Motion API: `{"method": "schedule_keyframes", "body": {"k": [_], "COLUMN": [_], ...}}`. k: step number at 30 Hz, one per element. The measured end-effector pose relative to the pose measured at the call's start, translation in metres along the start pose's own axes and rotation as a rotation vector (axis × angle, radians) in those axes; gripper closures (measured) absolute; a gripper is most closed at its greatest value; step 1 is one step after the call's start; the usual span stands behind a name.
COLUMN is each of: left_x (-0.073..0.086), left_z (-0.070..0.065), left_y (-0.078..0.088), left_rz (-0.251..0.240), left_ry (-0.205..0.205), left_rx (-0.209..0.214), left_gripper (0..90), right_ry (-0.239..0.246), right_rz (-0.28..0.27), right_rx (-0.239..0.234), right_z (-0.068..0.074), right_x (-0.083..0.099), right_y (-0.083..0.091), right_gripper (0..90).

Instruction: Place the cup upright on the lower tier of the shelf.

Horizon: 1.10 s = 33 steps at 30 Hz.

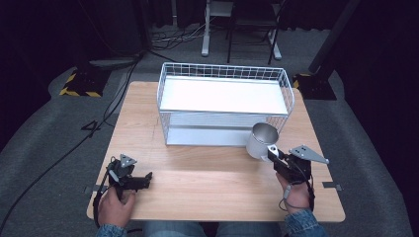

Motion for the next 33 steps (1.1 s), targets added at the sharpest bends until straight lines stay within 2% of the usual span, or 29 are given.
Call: {"method": "schedule_keyframes", "body": {"k": [9,12,17,18,21,28,33], "left_x": [0.0,0.0,0.0,0.0,0.0,0.0,0.0], "left_z": [0.0,0.0,0.0,0.0,0.0,0.0,0.0], "left_y": [0.0,0.0,0.0,0.0,0.0,0.0,0.0], "left_rz": [0.0,0.0,0.0,0.0,0.0,0.0,0.0], "left_ry": [0.0,0.0,0.0,0.0,0.0,0.0,0.0], "left_rx": [0.0,0.0,0.0,0.0,0.0,0.0,0.0], "left_gripper": [0.3,0.3,0.3,0.3,0.3,0.3,0.3], "right_ry": [0.002,0.012,0.014,0.028,0.032,-0.024,-0.018], "right_rz": [-0.026,-0.03,-0.047,-0.059,-0.059,-0.071,-0.073], "right_rx": [0.031,0.05,0.053,0.063,0.073,0.079,0.096], "right_z": [0.001,0.001,0.002,0.003,0.004,0.005,0.006], "right_x": [-0.022,-0.03,-0.036,-0.039,-0.041,-0.045,-0.046], "right_y": [-0.021,-0.033,-0.045,-0.052,-0.059,-0.084,-0.094], "right_gripper": [71.6,71.5,71.6,71.5,71.5,71.5,71.5]}}
Point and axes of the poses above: each handheld gripper's, and its own axes: y roughly backward along the jaws, x roughly out of its underside, z roughly to its left, the point moved 8 cm from there along -y, roughly forward along the jaws, and after that the axes turned 15 degrees about x, right-handed, at the moved point
